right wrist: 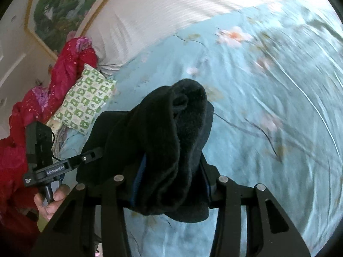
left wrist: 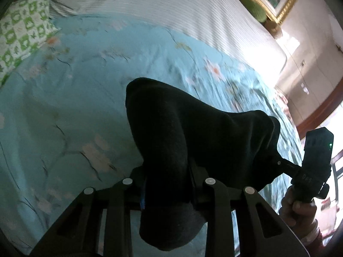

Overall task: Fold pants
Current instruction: 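Fold the held pants end over and lower it onto the bundle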

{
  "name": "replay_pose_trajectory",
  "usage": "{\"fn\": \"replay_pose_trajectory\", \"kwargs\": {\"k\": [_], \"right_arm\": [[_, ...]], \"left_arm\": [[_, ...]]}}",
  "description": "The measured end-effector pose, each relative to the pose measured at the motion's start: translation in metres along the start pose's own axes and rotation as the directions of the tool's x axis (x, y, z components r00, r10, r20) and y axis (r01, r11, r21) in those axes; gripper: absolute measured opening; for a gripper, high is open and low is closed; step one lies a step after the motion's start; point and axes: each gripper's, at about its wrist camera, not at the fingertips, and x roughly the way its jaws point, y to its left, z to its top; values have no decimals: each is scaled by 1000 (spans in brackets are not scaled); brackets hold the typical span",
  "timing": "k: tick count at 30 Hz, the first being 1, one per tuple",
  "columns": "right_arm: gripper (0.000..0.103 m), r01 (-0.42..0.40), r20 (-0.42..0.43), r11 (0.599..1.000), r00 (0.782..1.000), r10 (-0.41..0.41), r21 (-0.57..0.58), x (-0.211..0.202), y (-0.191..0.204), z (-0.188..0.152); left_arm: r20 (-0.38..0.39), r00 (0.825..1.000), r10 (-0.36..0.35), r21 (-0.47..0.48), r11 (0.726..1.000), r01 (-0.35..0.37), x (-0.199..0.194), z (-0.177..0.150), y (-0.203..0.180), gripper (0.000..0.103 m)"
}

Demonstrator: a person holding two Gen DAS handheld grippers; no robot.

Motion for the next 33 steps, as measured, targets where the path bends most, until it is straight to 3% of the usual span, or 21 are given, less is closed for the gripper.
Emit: {"fn": "replay_pose_trajectory", "kwargs": {"k": [7,13,33], "right_arm": [[46,-36,-19,998,999,35,-60,44,15,45],[46,-36,-58,996,998,31,-82,76,20,63],[46,-47,-132,994,991,34,-98,116,17,81]], "left_arm": [[43,998,53,-57,997,-51,2,36,30,29],[41,995,93,-99,991,-89,12,54,51,29],[14,990,139,-138,981,-136,29,54,70,29]]}}
